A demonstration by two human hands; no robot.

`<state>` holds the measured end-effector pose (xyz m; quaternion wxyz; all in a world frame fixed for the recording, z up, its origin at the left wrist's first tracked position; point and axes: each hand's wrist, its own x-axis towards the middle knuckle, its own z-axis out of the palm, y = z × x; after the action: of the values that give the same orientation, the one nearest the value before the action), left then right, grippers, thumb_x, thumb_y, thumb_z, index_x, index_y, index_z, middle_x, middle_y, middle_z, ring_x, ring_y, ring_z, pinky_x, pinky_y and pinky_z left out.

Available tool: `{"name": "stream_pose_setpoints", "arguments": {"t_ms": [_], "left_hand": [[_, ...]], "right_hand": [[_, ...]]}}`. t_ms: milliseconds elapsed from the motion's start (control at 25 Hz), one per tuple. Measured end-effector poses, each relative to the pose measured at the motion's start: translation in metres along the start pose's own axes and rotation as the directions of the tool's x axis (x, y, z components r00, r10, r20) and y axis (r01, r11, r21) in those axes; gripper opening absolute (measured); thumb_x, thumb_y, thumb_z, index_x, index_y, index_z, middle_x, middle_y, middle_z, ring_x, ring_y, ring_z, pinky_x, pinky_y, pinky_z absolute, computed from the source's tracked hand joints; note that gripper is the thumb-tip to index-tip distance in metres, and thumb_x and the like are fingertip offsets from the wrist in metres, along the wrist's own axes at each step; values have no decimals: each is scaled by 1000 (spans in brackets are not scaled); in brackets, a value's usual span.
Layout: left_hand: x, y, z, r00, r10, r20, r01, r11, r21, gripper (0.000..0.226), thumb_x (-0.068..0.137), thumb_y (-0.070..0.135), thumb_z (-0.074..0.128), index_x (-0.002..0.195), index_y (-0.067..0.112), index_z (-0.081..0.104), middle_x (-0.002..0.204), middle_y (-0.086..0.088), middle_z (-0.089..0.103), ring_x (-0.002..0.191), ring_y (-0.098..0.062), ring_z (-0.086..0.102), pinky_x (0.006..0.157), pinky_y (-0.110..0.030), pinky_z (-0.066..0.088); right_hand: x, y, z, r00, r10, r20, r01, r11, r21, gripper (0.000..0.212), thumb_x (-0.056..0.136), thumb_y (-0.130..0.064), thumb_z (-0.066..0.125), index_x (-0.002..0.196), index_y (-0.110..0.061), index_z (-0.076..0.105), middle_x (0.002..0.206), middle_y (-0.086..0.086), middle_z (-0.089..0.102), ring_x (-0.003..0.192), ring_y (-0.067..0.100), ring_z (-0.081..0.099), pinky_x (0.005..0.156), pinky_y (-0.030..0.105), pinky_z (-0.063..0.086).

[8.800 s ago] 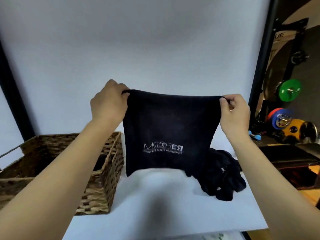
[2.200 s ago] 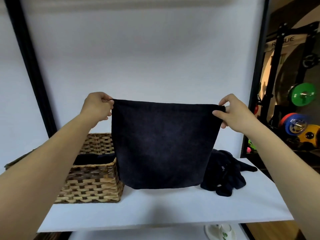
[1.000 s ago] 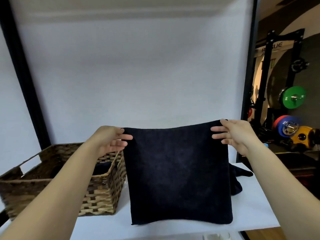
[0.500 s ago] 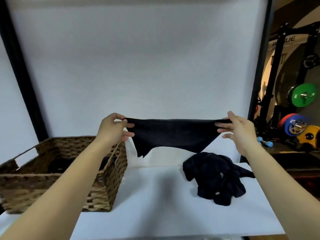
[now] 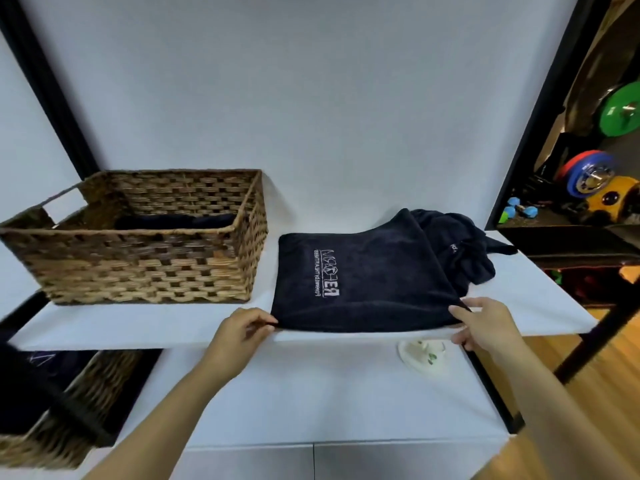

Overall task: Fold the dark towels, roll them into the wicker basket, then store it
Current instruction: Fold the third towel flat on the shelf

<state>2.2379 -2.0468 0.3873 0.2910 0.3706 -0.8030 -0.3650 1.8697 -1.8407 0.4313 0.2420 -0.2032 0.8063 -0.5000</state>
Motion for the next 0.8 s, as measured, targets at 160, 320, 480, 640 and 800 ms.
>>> {"name": "stream_pose_setpoints", "arguments": {"t_ms": [160,320,480,640,800], "left_hand": [[-6,-8,8,995,87,43,-88,996,31,23,91,0,71,95,21,76,102,4,61,104,-8,61,94,-14,50],[-8,-14,8,987,157,33,-159,984,84,17,92,2,70,99,16,76,112,13,59,111,-4,58,93,-11,48],[-8,-14,11,983,181,10,-181,976,121,15,92,4,70,100,16,76,116,12,65,115,2,50,90,-5,43],[-10,-15,12,979,206,-6,-202,966,160,16,92,4,69,99,17,72,110,11,69,110,-5,51,88,-15,49],[-8,-18,10,989,138,-56,-130,983,131,20,90,4,70,98,23,70,97,6,64,96,-5,58,84,-20,50]], "right_hand": [[-9,5,7,995,-9,-104,2,998,-70,25,95,-20,67,93,4,62,71,20,72,45,22,61,51,35,45],[-13,-20,22,958,-125,-257,99,989,-113,25,92,-25,65,93,0,59,80,10,64,81,38,67,68,47,51],[-35,-76,95,833,-518,-193,487,853,-184,7,95,-18,62,100,-13,60,91,-2,60,87,17,57,77,34,46],[-64,-64,201,642,-705,301,766,580,-276,12,94,-17,62,106,-16,67,103,-5,59,98,15,54,79,35,49],[-82,-32,240,563,-726,395,826,509,-242,10,92,-16,67,102,-13,68,97,-3,62,92,18,54,80,39,49]]}}
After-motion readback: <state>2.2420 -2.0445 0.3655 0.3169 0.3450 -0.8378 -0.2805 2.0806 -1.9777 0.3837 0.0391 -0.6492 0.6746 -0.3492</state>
